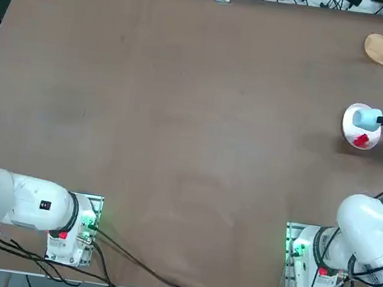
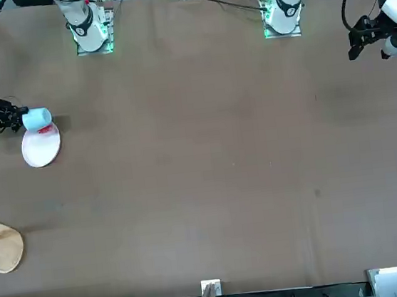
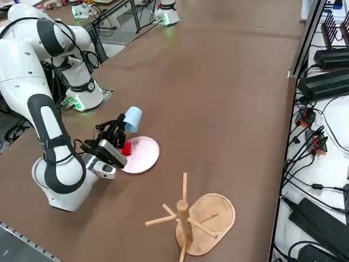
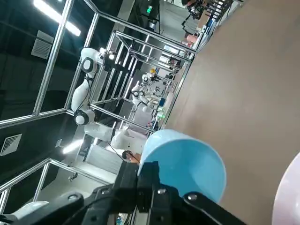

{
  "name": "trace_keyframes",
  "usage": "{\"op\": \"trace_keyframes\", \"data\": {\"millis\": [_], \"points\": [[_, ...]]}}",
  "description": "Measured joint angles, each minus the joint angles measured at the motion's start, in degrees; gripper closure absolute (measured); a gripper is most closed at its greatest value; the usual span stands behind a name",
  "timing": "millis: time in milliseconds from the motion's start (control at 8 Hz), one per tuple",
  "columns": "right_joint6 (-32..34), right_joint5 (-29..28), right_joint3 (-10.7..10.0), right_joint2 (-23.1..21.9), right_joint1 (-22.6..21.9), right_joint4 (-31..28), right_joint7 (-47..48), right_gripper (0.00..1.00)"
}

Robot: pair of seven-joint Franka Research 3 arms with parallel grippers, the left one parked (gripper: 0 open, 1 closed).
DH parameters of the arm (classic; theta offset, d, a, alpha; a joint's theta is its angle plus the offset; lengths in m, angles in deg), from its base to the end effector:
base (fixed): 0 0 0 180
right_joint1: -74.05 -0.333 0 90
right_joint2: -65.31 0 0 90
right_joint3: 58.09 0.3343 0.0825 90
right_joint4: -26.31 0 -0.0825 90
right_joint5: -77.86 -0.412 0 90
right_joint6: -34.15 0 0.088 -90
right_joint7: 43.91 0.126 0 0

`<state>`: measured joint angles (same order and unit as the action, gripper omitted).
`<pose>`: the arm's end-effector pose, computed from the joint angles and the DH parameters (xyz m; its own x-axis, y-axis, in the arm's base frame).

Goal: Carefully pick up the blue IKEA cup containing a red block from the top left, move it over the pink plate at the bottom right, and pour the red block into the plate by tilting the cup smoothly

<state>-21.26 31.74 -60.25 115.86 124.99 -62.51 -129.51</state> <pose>0.4266 -0.3797 0.1497 0.9252 0.0027 0.3794 0.3789 0.0462 -0.9243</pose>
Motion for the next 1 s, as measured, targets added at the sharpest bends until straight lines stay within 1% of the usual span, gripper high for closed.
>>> {"op": "trace_keyframes", "data": {"millis": [250, 375, 500, 625, 875, 1000], "points": [[-1.48, -0.08, 0.65, -0.15, -0.61, 0.53, 1.99, 0.98], [-4.26, -0.34, 0.82, -0.85, -1.79, 1.06, 6.26, 0.98], [-7.76, -0.48, 0.93, -2.73, -3.47, 1.58, 12.43, 0.98], [-11.90, -0.20, 0.97, -5.83, -5.44, 1.55, 18.65, 0.98], [-19.36, 0.90, 1.00, -12.13, -9.37, -0.15, 27.11, 0.98], [-23.15, 2.19, 1.02, -14.43, -11.34, -1.48, 30.74, 0.98]]}}
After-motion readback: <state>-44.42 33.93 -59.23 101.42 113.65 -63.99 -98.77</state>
